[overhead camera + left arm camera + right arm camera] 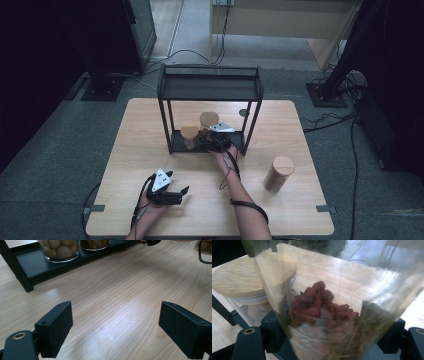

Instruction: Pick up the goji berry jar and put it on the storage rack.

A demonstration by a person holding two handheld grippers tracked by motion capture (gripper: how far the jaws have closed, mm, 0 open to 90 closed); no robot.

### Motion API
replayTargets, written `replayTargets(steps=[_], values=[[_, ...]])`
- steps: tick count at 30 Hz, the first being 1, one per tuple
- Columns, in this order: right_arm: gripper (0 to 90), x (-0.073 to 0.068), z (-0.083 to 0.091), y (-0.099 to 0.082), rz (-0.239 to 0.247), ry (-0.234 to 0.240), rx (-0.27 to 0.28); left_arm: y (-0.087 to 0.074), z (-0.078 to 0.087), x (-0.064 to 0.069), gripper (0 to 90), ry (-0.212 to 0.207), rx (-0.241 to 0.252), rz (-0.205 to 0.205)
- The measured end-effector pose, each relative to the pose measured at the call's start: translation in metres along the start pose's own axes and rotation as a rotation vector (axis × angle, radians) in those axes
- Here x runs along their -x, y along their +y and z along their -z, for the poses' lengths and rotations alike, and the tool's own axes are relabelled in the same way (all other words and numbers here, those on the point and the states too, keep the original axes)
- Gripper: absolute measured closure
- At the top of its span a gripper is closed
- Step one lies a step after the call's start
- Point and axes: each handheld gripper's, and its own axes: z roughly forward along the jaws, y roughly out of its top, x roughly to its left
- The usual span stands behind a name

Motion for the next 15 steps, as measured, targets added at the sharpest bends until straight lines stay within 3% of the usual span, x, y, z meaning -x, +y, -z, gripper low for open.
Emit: replayTargets(steps=[15], values=[[23.8, 0.0010, 0.0026, -0.0004, -0.007, 0.000, 0.000, 0.0005, -0.0001, 0.0004, 11.9, 0.001, -0.003, -0.004]])
